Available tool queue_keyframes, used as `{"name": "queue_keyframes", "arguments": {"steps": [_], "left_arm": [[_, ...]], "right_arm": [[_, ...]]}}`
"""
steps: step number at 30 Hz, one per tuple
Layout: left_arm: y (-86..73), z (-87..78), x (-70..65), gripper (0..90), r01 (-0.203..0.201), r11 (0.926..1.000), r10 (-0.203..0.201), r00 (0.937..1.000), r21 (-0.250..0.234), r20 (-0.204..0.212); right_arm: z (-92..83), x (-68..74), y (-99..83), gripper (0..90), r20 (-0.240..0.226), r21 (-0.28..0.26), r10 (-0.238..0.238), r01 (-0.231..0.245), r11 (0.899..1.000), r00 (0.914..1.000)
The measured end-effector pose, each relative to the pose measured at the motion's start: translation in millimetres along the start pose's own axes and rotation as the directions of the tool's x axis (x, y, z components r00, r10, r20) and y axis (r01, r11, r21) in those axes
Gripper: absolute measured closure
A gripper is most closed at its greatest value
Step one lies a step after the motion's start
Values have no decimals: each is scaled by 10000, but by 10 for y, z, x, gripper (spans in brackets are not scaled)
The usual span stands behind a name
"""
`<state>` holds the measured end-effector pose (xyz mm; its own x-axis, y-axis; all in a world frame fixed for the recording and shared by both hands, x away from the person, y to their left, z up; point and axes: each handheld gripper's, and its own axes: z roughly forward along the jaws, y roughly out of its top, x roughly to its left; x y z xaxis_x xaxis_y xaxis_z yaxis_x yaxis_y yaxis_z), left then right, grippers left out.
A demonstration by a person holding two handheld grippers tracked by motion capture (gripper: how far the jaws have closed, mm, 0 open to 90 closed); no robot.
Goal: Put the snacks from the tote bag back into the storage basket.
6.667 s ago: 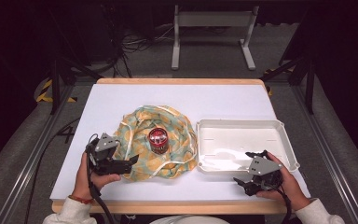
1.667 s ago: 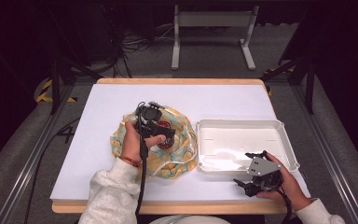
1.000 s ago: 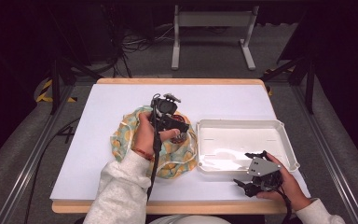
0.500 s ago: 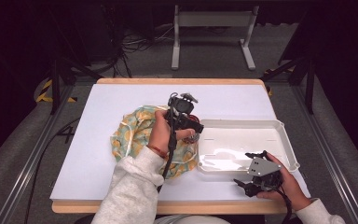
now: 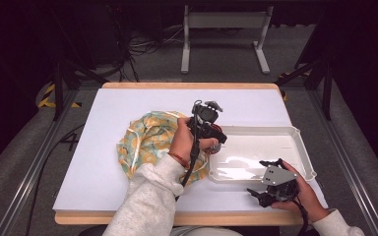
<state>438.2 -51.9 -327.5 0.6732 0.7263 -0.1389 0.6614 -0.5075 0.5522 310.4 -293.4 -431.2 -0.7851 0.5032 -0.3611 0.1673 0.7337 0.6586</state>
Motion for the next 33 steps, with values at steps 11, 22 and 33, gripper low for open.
{"name": "queue_keyframes", "arguments": {"steps": [11,22,33], "left_arm": [[99,227,-158,255,-251,9992,247,9996,313,116],[126,435,-279,255,-469,9969,443,9982,638,405],[133,525,-305,254,-534,9953,487,9971,812,581]], "right_arm": [[-17,8,-14,61,47,52,17,-17,10000,10000],[-11,7,-14,61,-9,60,1,-1,10000,10000],[-6,5,-16,62,-20,64,31,-31,10000,10000]]}}
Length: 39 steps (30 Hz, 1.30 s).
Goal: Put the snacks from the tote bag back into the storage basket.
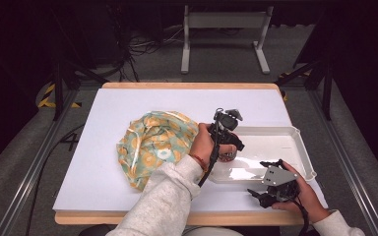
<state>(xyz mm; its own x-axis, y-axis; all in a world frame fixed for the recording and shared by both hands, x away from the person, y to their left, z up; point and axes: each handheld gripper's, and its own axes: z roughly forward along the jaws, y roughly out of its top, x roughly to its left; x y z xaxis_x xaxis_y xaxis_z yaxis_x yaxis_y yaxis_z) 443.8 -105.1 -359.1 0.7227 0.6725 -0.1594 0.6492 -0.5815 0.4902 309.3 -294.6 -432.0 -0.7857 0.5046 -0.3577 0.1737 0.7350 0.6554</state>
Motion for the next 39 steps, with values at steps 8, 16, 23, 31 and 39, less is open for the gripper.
{"name": "queue_keyframes", "arguments": {"steps": [8,16,23,31,39], "left_arm": [[-10,59,11,254,29,9999,-28,10000,127,-71],[-15,68,4,253,19,9999,-17,9999,145,-134],[-26,90,21,252,20,9998,-17,9998,179,-198],[-23,81,28,238,-40,10000,40,9999,35,151],[-25,-35,59,208,-21,9994,27,9999,-347,163]], "right_arm": [[4,1,1,63,-31,28,4,-4,10000,10000],[11,-2,0,64,-82,55,-30,30,10000,10000],[17,1,-1,64,-116,96,-65,66,9999,9999],[22,6,1,64,-116,122,-46,48,9999,9999],[21,10,2,63,-103,129,-80,81,9999,9999]]}}
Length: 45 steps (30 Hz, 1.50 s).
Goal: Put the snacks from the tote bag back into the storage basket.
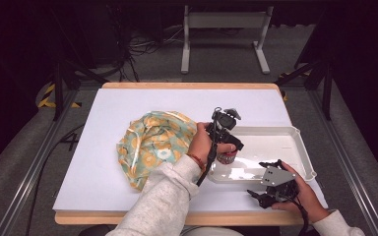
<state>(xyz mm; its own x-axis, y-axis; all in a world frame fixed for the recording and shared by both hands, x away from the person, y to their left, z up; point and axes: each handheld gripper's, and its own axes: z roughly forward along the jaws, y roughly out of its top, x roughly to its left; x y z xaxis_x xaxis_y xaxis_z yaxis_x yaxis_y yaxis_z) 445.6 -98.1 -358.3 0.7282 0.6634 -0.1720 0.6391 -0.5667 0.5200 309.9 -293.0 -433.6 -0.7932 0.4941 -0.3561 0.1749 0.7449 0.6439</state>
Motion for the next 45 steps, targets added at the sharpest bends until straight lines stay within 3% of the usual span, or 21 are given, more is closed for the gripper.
{"name": "queue_keyframes", "arguments": {"steps": [13,27,35,45], "left_arm": [[-58,-137,17,185,-285,9995,289,9993,-138,247],[-131,-338,62,154,-502,9982,509,9984,-314,228],[-216,-482,135,118,-745,9963,760,9965,-440,336],[-372,-654,296,107,-1032,9934,1039,9945,-494,120]], "right_arm": [[4,4,3,63,-19,54,1,-1,10000,10000],[8,4,3,63,-44,66,-41,42,10000,10000],[4,2,6,63,38,28,52,-52,10000,10000],[13,2,5,63,-39,91,20,-19,10000,10000]]}}
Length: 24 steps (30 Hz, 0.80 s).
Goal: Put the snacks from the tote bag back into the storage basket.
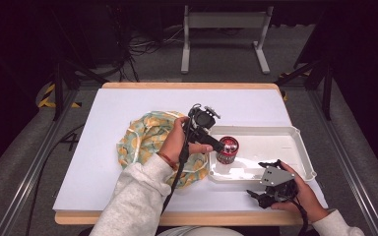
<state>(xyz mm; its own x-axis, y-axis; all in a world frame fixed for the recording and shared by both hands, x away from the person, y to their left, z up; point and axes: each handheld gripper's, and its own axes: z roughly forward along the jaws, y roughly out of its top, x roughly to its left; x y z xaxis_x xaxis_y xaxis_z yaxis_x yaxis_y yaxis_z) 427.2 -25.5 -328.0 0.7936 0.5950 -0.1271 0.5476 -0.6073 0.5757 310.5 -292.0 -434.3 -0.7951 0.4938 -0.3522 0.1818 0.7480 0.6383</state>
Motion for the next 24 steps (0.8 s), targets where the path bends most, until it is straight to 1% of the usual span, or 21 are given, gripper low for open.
{"name": "queue_keyframes", "arguments": {"steps": [5,8,9,10,13,16,17,21,24], "left_arm": [[-90,-65,65,101,-180,9998,181,9995,48,-246],[-133,-93,103,101,-220,9998,220,9995,41,-212],[-174,-118,141,105,-215,9997,217,9995,108,-217],[-174,-118,141,105,-215,9997,217,9995,108,-217],[-228,-144,186,105,-223,9996,229,9991,189,-362],[-271,-171,214,106,-232,9996,240,9986,173,-465],[-284,-181,225,106,-272,9994,282,9984,213,-492],[-342,-224,258,106,-472,9985,495,9951,290,-852],[-386,-253,289,113,-511,9981,539,9944,329,-904]], "right_arm": [[0,6,3,63,17,6,-6,6,10000,10000],[9,4,2,64,2,25,19,-19,10000,10000],[11,5,3,64,-2,43,25,-25,10000,10000],[11,5,3,64,-2,43,25,-25,10000,10000],[15,5,3,65,-5,50,35,-35,10000,10000],[13,9,4,65,-5,66,17,-17,10000,10000],[14,8,4,65,1,70,13,-13,10000,10000],[16,12,5,65,-18,83,21,-21,10000,10000],[20,12,4,65,-17,103,-17,17,9999,10000]]}}
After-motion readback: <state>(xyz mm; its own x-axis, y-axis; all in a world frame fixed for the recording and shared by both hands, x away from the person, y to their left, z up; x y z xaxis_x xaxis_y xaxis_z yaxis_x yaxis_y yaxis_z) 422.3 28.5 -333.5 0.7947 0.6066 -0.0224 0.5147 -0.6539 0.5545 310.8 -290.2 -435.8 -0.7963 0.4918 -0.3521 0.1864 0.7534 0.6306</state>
